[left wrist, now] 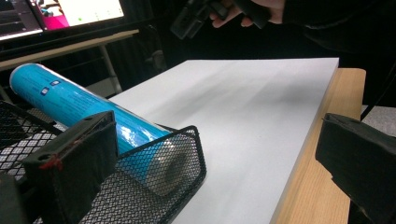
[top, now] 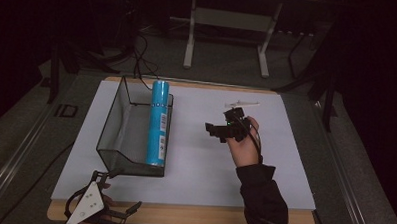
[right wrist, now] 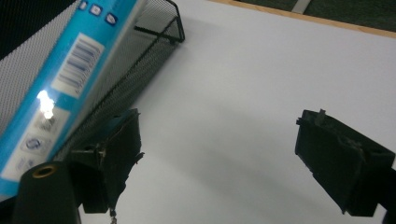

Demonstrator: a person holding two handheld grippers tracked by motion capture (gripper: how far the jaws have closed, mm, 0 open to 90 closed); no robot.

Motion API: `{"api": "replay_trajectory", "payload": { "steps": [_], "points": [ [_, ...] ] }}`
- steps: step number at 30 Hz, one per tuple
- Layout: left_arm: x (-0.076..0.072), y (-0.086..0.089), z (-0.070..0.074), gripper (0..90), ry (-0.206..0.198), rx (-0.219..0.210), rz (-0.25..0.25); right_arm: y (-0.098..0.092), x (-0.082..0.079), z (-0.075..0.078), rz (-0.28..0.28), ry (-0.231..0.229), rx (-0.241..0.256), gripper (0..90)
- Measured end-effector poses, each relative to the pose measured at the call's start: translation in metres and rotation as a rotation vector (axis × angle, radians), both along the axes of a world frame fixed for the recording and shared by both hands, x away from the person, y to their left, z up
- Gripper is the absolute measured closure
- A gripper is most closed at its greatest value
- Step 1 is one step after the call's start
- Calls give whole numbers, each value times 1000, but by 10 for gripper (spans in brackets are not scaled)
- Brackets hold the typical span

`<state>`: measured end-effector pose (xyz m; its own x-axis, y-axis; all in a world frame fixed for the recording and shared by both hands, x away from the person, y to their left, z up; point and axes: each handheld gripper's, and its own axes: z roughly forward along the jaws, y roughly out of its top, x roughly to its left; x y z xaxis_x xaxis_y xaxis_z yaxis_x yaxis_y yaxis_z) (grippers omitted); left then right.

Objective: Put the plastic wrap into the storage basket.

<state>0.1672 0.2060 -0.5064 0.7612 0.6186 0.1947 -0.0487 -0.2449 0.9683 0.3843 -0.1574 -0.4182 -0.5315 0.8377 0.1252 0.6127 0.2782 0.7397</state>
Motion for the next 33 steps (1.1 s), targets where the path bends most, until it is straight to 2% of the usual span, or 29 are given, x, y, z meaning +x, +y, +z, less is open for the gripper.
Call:
{"api": "replay_trajectory", "payload": {
  "steps": [3,9,19,21,29,33],
  "points": [
    [0,0,0,0,0,1,-2,-8,-7,-5,4,2,-15,141],
    [0,-1,0,0,2,5,-3,-25,-25,-20,11,12,-12,141],
    [0,-2,-1,0,4,5,-3,-40,-44,-37,23,-1,-27,141],
    [0,-1,-1,1,5,4,-4,-43,-52,-44,33,-2,-49,141],
    [0,-3,-2,0,9,9,-8,-51,-59,-57,26,0,-59,142],
    [0,-4,-2,0,8,15,-13,-51,-58,-64,20,-28,-82,141]
  ]
}}
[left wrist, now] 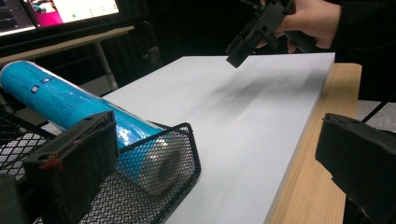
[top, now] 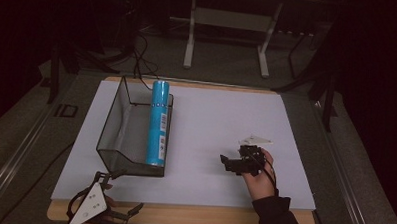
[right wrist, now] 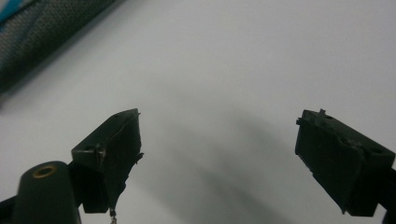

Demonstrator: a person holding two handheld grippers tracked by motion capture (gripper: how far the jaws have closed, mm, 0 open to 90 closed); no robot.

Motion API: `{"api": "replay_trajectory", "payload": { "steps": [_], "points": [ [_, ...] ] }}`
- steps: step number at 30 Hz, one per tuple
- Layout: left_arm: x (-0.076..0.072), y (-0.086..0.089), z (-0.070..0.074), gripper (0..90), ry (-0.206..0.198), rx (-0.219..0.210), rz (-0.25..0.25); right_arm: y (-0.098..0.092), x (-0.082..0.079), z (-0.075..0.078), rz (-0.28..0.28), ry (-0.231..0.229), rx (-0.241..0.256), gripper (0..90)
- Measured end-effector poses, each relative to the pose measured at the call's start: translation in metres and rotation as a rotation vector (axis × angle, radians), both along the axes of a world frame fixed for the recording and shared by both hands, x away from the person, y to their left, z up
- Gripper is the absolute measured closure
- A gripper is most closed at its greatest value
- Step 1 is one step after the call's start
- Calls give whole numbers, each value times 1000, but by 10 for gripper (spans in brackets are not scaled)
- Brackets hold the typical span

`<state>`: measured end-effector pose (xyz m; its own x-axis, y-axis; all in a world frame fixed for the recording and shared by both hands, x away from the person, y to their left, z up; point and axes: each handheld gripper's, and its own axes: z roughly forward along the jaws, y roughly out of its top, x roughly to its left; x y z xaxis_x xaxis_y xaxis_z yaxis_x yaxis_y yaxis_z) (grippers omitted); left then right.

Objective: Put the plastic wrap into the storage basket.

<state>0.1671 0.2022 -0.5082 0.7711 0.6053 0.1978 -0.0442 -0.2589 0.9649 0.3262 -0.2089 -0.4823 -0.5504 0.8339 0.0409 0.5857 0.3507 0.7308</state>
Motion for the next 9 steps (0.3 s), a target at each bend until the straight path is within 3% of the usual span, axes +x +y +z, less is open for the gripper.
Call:
{"api": "replay_trajectory", "payload": {
  "steps": [4,9],
  "points": [
    [0,0,0,0,-2,0,-1,1,1,-9,13,4,-37,141],
    [0,1,0,0,0,-4,-1,-2,3,-12,12,4,-34,141]
  ]
}}
